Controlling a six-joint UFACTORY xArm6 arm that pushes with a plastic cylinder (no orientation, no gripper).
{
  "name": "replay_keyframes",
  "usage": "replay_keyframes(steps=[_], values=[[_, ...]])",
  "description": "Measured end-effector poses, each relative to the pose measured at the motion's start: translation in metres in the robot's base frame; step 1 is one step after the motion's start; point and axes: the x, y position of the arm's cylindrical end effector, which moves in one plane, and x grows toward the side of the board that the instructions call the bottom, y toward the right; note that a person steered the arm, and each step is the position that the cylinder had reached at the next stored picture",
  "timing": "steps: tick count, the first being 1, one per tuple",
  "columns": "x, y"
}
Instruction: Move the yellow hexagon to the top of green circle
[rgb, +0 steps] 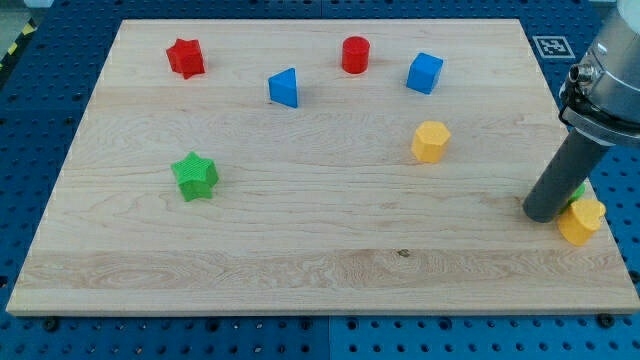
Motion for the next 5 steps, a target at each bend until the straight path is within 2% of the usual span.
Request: replay_keyframes(steps=[2,4,5], values=[[-0.008,-0.006],[-0.031,-0.048],[-0.029,-0.063]])
